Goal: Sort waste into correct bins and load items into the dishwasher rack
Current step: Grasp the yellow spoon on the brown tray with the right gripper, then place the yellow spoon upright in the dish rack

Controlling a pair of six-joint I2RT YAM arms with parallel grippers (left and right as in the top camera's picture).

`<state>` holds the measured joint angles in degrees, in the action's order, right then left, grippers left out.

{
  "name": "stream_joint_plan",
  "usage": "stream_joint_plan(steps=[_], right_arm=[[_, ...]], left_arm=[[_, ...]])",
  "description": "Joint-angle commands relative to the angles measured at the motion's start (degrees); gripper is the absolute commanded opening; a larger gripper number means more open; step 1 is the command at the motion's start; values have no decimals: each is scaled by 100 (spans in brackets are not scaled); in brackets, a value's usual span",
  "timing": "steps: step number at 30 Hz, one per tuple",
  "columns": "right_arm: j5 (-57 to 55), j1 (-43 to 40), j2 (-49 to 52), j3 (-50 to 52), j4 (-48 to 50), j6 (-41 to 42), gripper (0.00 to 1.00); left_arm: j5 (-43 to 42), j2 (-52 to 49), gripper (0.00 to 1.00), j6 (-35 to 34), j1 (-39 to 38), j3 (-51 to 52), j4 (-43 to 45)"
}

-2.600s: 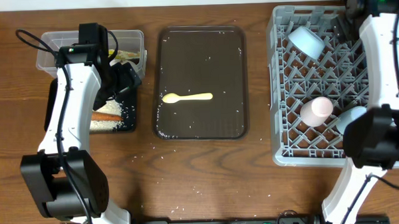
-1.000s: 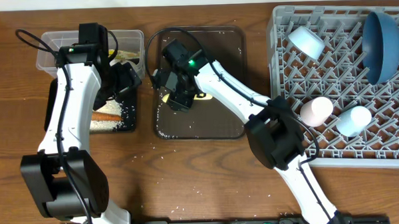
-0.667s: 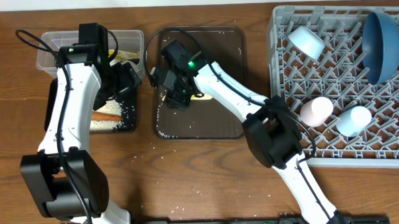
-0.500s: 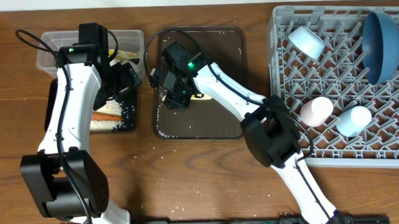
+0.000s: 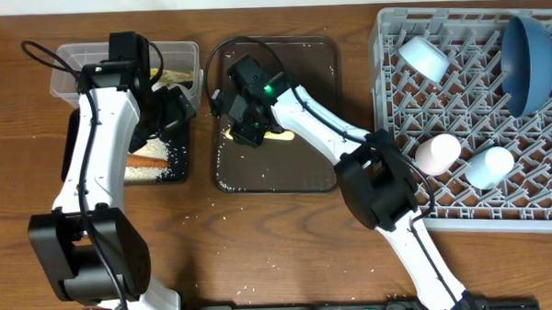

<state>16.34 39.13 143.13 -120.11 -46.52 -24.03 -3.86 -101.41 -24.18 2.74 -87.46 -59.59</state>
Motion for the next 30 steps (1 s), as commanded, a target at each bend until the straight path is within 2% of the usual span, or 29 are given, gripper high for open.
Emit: stream_joint_plan(steps=[1,3,9,12,23,30], right_arm=[[90,-59,70,227,-48,140,41],[122,-59,70,271,-48,236,36],[234,-61,70,271,-66,592,10],[232,-105,70,271,-138,780,2],[566,-352,-44,101,-688,1040,1],[662,-962,-953,-260,-1266,1550,1]], left_arm=[[92,2,96,4,9,-2,-15],[92,2,96,7,9,-2,-15],[92,2,97,7,9,-4,-15],[92,2,97,4,9,-2,-15],[92,2,96,4,9,-2,-15],[92,2,96,7,9,-2,-15]])
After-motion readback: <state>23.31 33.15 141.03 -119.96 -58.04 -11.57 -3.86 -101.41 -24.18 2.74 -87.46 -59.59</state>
